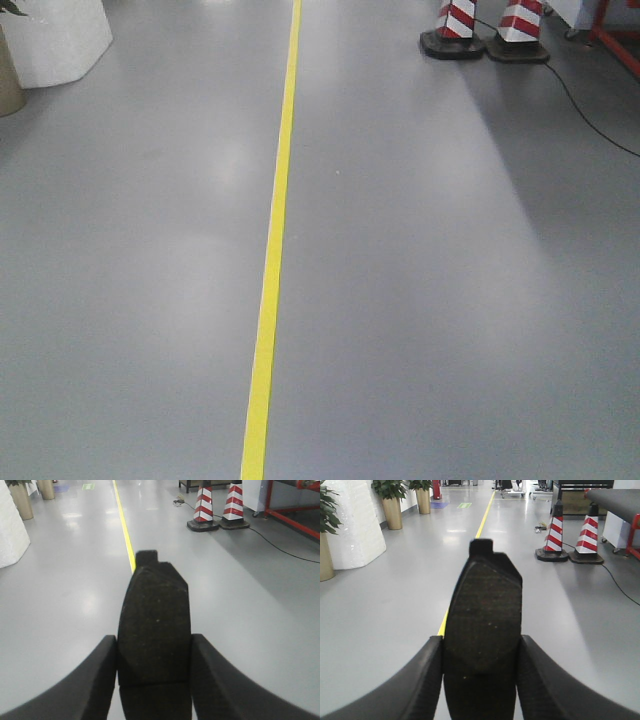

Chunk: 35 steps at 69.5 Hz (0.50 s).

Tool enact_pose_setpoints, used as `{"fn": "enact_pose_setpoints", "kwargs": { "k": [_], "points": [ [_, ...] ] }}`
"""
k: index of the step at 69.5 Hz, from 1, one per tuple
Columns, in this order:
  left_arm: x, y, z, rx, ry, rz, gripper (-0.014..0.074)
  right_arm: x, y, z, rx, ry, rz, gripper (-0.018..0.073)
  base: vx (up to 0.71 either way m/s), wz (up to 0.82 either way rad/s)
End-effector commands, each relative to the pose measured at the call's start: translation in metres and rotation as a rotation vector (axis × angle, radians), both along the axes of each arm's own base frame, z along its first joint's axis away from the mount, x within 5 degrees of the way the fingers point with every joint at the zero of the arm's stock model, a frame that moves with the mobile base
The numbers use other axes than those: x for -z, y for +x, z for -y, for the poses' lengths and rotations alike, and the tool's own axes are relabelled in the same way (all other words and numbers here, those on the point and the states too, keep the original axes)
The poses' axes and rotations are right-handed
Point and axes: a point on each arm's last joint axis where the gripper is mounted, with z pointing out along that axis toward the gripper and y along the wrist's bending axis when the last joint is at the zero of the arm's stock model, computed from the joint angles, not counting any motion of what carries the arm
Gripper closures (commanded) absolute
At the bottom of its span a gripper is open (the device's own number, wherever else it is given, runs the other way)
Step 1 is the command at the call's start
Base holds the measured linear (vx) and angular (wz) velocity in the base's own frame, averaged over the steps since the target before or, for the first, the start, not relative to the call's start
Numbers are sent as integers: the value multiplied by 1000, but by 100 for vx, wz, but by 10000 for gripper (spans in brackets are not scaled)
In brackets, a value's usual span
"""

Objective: Move and align brake pads A on conveyor
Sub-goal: 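Turn the base away from the table holding both brake pads, then drive along the yellow floor line past the striped cones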

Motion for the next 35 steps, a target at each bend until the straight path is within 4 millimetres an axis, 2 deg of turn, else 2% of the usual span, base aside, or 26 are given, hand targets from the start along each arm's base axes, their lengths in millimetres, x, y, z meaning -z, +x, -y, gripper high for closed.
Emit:
{"fn": "enact_pose_setpoints", "kwargs": {
  "k": [1,35],
  "points": [
    [-17,1,1,7,-24,108,602,-19,0,0,4,5,121,569,71,11],
    [-17,1,1,7,-24,109,602,-19,0,0,4,5,121,569,71,6]
  ]
}}
